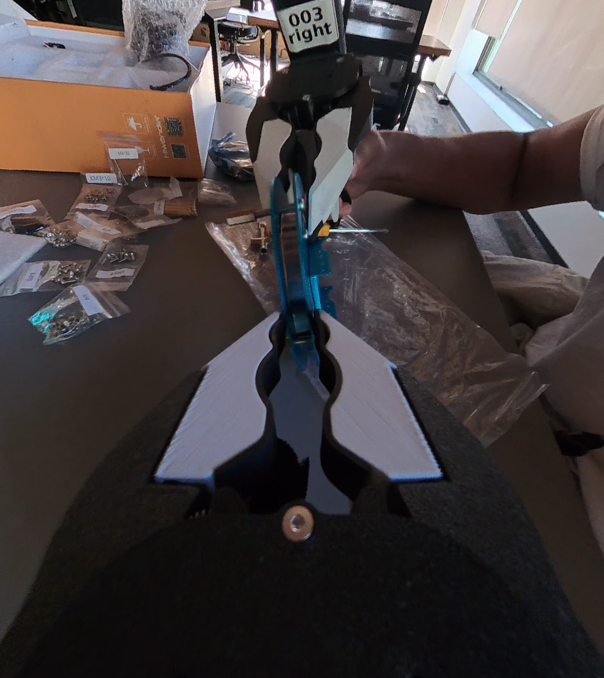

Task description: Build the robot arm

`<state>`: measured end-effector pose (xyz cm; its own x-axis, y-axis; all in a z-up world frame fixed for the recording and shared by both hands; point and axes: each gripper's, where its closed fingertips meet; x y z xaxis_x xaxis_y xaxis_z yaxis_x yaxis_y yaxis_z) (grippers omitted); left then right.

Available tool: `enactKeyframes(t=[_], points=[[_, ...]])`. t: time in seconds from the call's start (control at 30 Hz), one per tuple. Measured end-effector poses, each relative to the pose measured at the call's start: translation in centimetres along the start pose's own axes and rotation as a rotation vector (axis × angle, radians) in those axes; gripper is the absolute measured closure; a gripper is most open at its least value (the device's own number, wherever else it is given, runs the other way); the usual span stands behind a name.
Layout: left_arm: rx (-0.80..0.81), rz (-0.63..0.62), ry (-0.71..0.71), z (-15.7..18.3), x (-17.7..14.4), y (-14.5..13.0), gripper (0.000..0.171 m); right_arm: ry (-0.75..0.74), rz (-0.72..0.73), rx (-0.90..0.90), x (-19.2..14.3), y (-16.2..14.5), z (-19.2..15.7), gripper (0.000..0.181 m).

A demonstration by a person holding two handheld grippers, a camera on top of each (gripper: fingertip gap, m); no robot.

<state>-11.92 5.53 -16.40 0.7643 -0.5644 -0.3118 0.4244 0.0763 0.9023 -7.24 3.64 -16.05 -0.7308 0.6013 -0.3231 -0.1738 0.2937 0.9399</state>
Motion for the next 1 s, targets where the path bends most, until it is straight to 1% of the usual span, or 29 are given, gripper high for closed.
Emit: enactKeyframes(t=[0.07,0.3,0.4,0.47,0.57,0.63,0.77,0.87,0.93,1.0], points=[[-0.007,0.013,-0.002,0.2,0.2,0.2,0.159,-0.003,0.000,-0.003,0.0,0.0,0.0,0.162],[0.003,-0.001,-0.004,0.5,0.3,0.0,0.159,0.015,0.016,-0.018,0.2,0.6,-0.7,0.164],[0.027,0.002,0.003,0.7,0.4,0.0,0.159,0.019,0.023,-0.030,0.3,0.9,-1.1,0.165],[0.029,-0.001,-0.005,0.8,0.4,-0.1,0.159,0.030,0.010,-0.039,0.2,0.8,-1.3,0.165],[0.008,0.004,-0.012,0.7,0.4,0.0,0.159,0.007,-0.009,-0.094,-0.2,0.6,-1.1,0.165],[0.004,0.009,-0.007,0.6,0.3,0.1,0.159,-0.014,-0.015,-0.094,-0.5,0.6,-0.7,0.164],[0.019,0.034,0.005,0.6,0.1,0.5,0.160,-0.009,-0.023,-0.087,-0.4,0.6,-0.9,0.165],[0.004,0.084,-0.026,1.2,-0.6,1.6,0.160,0.009,0.032,-0.051,-0.5,1.6,-1.3,0.166],[-0.008,0.085,-0.048,1.7,-0.7,1.9,0.160,0.045,0.064,-0.037,-0.6,2.3,-1.9,0.168],[0.026,0.068,-0.022,1.5,-0.6,1.6,0.160,0.026,0.046,-0.052,-0.6,2.2,-1.8,0.167]])
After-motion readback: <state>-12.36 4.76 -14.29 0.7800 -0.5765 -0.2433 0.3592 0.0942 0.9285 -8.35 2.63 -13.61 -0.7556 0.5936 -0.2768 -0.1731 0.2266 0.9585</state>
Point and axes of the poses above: each gripper's, where its closed fingertips meet, x out along the fingers, y out of its top, z = x × y across the jaws, and after that the axes turned 11 degrees about -x, right-handed
